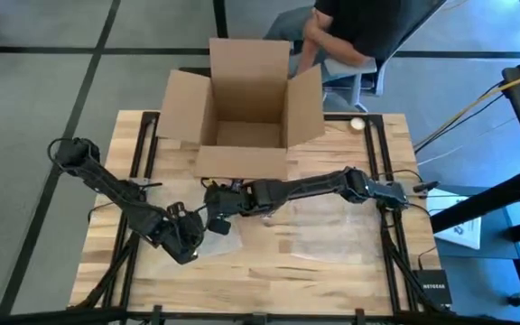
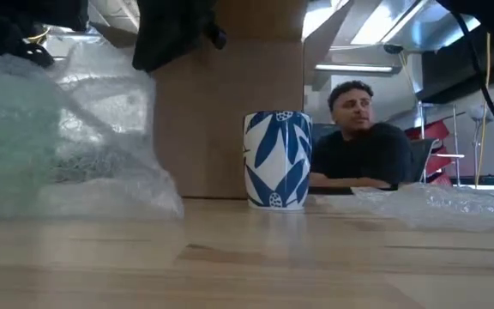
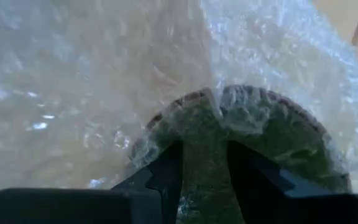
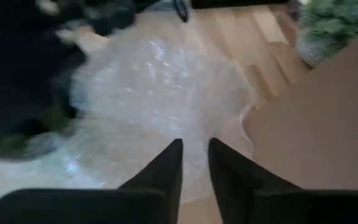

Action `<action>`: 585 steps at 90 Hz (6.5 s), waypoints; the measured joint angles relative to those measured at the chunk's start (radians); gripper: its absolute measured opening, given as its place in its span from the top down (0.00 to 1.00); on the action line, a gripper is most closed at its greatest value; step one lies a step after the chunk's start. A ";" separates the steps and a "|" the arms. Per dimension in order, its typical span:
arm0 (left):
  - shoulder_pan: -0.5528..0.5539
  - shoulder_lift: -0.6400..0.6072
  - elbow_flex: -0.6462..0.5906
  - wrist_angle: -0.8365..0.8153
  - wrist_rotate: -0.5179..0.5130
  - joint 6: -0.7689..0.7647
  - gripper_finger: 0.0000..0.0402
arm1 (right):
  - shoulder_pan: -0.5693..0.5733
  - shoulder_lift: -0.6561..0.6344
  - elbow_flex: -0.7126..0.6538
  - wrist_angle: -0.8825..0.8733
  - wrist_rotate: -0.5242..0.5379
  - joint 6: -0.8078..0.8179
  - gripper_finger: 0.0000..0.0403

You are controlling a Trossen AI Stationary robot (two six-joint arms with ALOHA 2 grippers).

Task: Wrap mug
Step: Wrap the green mug with the left side transparent bubble wrap

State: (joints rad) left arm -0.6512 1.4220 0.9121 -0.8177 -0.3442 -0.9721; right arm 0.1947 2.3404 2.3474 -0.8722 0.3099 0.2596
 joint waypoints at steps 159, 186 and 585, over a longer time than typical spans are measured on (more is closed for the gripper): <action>0.003 0.383 0.311 0.382 0.098 0.355 0.72 | 0.445 -0.062 -0.321 -0.243 0.231 0.456 0.55; 0.003 0.374 0.443 0.213 0.101 0.424 0.72 | 0.494 -0.062 -0.321 -0.245 0.294 0.542 0.55; -0.155 0.148 0.256 0.338 -0.305 0.160 0.72 | 0.271 0.096 -0.124 0.025 -0.188 0.047 0.99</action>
State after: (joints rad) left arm -0.8063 1.5699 1.1683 -0.4796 -0.6493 -0.8116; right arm 0.4658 2.4361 2.2234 -0.8473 0.1217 0.3068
